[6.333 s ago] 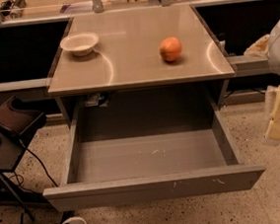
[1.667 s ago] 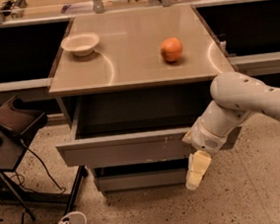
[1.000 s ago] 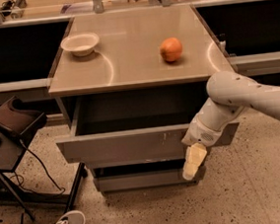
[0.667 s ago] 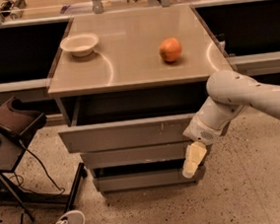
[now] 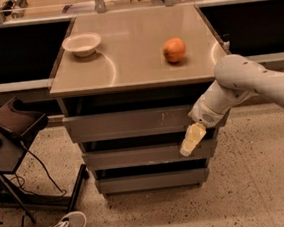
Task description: Close top drawer
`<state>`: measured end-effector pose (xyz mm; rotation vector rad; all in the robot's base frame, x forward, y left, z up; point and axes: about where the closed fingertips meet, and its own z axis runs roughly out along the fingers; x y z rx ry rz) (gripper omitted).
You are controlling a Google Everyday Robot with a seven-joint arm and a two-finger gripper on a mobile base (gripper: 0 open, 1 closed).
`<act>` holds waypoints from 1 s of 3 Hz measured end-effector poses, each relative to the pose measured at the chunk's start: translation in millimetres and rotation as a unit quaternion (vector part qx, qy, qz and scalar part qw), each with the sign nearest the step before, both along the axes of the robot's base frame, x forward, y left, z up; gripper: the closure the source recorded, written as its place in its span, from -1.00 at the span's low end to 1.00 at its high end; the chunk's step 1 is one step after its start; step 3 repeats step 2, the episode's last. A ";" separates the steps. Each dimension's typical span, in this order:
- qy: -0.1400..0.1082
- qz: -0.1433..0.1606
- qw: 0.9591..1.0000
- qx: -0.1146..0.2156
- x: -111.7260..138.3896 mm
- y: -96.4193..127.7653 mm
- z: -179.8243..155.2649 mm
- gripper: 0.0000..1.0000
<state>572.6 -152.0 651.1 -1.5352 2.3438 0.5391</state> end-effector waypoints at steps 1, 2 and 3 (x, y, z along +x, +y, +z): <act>-0.031 -0.041 0.999 0.015 36.0 -2.6 12.8 -1.00; -0.031 -0.041 0.999 0.015 36.0 -2.6 12.8 -1.00; -0.031 -0.041 0.999 0.015 36.0 -2.6 12.8 -1.00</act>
Offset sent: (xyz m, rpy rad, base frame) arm 0.1459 -0.0110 0.0466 0.1428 -0.2322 -0.3235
